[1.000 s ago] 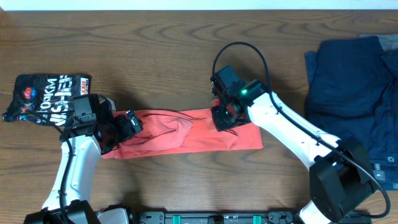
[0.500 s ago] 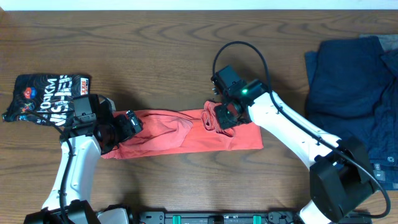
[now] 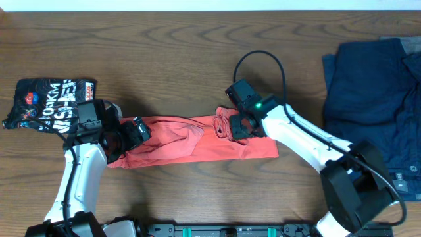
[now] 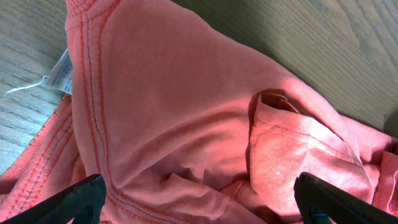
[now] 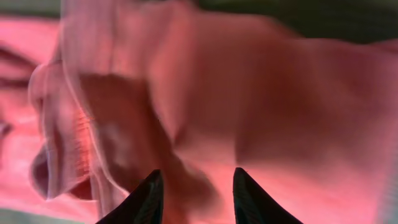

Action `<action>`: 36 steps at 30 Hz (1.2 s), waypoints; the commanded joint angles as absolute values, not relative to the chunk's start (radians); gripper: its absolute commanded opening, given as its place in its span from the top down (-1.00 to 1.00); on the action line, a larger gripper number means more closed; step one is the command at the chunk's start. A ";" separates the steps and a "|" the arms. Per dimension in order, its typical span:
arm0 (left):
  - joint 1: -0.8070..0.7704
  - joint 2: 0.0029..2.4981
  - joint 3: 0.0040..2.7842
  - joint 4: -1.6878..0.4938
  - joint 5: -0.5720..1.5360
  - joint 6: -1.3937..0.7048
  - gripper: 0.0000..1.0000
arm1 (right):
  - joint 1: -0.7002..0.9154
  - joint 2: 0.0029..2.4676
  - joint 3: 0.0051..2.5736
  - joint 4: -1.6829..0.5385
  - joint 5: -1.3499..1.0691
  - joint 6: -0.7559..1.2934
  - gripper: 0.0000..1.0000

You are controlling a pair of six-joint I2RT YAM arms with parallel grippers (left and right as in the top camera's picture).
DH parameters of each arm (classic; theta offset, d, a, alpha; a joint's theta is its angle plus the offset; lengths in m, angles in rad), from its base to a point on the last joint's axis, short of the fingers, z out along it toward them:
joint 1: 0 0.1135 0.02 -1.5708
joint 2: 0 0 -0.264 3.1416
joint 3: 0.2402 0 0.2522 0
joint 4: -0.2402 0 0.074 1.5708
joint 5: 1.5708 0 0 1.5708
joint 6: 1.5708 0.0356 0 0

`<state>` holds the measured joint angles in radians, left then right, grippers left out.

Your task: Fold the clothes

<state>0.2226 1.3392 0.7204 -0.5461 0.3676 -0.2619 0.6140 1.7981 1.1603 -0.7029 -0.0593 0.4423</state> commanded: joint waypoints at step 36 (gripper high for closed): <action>0.231 1.607 0.720 -0.440 0.152 -0.146 -0.96 | 0.353 1.622 1.221 -0.865 -0.204 0.141 0.00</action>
